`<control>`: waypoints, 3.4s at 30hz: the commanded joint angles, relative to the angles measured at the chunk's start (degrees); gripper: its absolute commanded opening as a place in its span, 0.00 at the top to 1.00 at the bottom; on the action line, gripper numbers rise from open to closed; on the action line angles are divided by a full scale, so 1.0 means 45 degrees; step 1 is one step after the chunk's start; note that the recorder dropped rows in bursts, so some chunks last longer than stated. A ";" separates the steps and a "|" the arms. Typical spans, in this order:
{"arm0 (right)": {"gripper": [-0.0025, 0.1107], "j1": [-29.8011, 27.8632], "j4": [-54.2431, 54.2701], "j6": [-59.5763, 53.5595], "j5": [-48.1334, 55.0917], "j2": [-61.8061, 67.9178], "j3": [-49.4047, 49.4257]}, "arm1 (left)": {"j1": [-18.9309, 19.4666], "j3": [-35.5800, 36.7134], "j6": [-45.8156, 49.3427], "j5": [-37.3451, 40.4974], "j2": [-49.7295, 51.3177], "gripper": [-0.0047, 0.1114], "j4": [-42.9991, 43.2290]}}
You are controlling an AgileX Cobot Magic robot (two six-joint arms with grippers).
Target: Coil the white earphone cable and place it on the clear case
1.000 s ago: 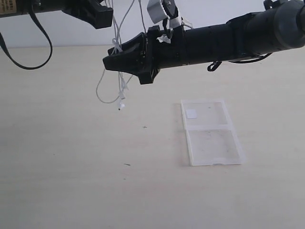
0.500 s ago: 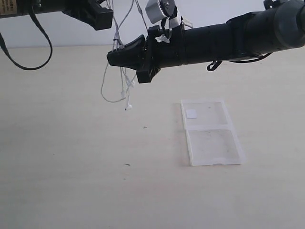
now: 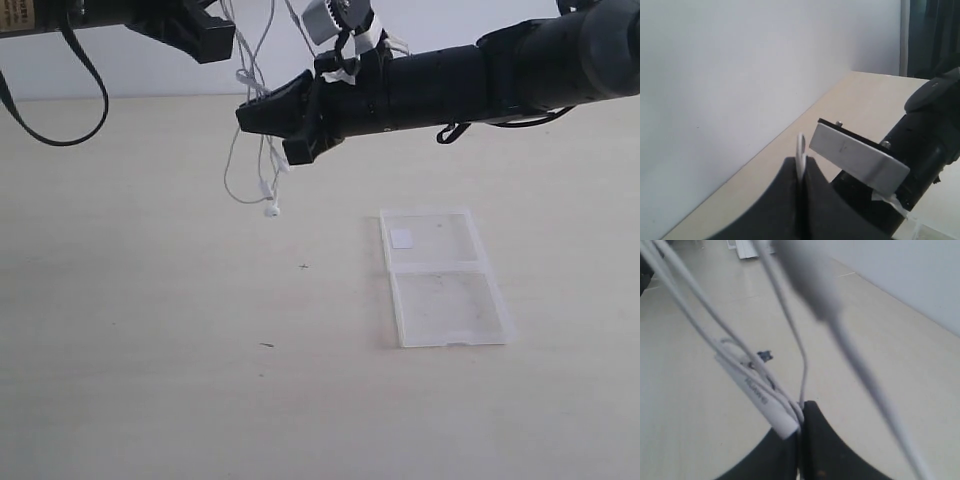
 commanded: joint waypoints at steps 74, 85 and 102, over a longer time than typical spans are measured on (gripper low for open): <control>0.98 0.0023 -1.5633 1.4620 -0.6246 -0.4321 -0.0074 | 0.0017 0.0009 -0.1935 0.0168 0.0103 0.29 0.3603; 0.98 0.0023 -1.6679 1.6230 -0.5838 -0.5072 -0.0074 | 0.0017 -0.0138 -0.1542 0.0086 0.0103 0.35 0.2500; 0.98 0.0023 -2.2227 2.5736 -0.2085 -0.6275 0.0419 | 0.0017 0.1442 0.1914 0.1403 -0.2592 0.96 -0.3202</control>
